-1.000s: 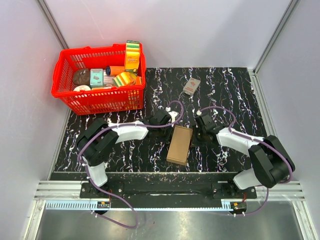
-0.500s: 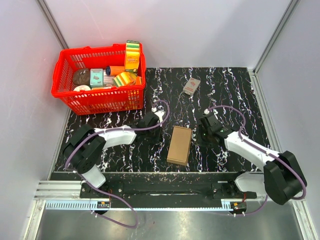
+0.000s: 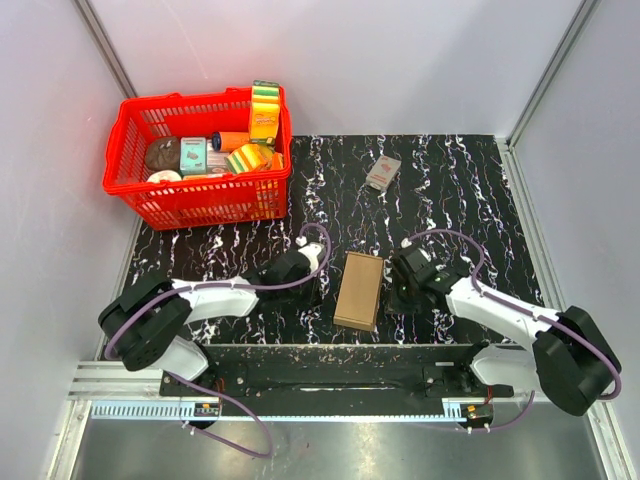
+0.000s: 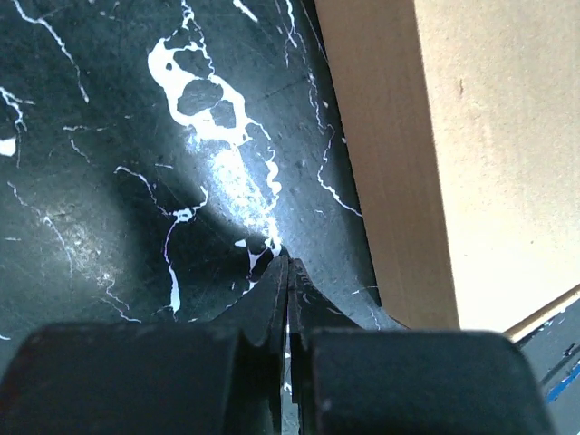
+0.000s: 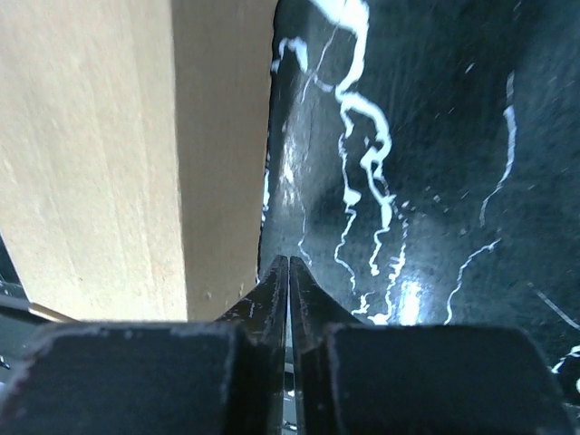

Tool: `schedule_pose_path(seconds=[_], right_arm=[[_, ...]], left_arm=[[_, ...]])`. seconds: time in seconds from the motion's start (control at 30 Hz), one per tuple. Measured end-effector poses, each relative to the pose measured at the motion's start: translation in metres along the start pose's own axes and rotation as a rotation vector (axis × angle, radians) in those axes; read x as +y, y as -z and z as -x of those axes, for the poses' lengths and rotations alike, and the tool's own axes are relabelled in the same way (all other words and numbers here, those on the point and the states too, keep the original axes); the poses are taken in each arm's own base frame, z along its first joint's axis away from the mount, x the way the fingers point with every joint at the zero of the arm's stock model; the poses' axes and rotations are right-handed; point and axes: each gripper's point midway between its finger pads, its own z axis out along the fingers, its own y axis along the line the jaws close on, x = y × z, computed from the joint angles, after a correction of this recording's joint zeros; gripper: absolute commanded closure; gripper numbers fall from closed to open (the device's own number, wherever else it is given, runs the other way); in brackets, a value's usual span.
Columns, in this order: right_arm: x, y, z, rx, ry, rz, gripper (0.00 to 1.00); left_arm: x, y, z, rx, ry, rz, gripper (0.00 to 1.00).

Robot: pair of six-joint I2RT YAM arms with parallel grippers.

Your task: Fold the paper box

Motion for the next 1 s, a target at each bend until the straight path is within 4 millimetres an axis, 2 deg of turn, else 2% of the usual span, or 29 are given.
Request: schedule_pose_path(seconds=[0.1, 0.27, 0.77, 1.0], right_arm=[[0.002, -0.003, -0.016, 0.025, 0.010, -0.002, 0.94], [-0.001, -0.005, -0.031, 0.044, 0.000, -0.027, 0.95], [0.010, -0.007, -0.056, 0.081, -0.001, -0.022, 0.94], [0.012, -0.008, -0.058, 0.089, -0.009, -0.022, 0.94]], left_arm=[[-0.001, 0.002, -0.004, -0.009, 0.011, -0.005, 1.00], [-0.017, 0.000, -0.003, -0.030, -0.003, -0.044, 1.00], [-0.041, -0.005, -0.016, -0.016, -0.012, -0.087, 1.00], [-0.049, -0.008, -0.024, -0.009, -0.019, -0.087, 1.00]])
